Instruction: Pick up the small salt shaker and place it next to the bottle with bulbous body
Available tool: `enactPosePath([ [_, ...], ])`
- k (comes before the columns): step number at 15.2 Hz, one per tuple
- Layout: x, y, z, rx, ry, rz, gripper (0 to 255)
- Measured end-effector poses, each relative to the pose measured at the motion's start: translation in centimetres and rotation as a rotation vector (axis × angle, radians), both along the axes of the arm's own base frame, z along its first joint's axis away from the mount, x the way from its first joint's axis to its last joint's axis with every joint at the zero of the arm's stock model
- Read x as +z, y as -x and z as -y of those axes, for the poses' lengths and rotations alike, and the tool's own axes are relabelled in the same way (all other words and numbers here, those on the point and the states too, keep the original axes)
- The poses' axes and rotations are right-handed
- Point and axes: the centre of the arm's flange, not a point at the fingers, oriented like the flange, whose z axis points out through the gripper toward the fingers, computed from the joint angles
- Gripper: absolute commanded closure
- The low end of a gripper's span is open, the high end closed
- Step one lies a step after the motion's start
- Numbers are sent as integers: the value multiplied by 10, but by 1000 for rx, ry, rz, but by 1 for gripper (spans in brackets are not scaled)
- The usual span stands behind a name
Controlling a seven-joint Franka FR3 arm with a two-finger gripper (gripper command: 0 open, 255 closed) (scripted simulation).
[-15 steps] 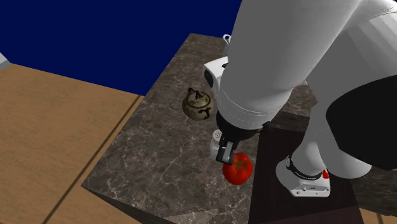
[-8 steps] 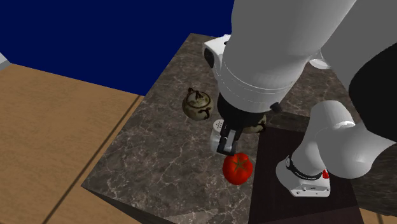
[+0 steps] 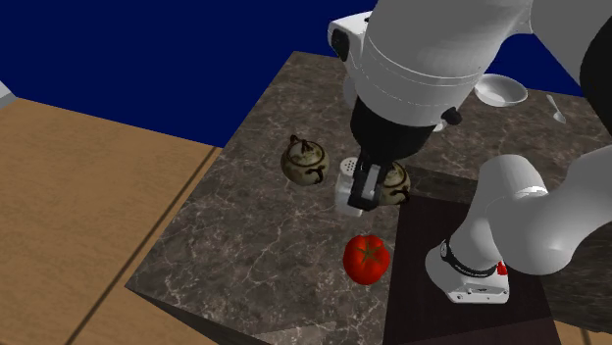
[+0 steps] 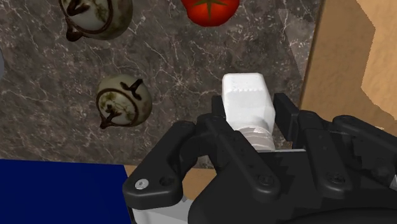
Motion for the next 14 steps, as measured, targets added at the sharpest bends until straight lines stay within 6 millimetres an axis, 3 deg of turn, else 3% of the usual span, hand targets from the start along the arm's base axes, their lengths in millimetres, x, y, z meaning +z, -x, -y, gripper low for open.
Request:
enactPosePath([
  [14,-2,56,176,-1,-1,0,255],
])
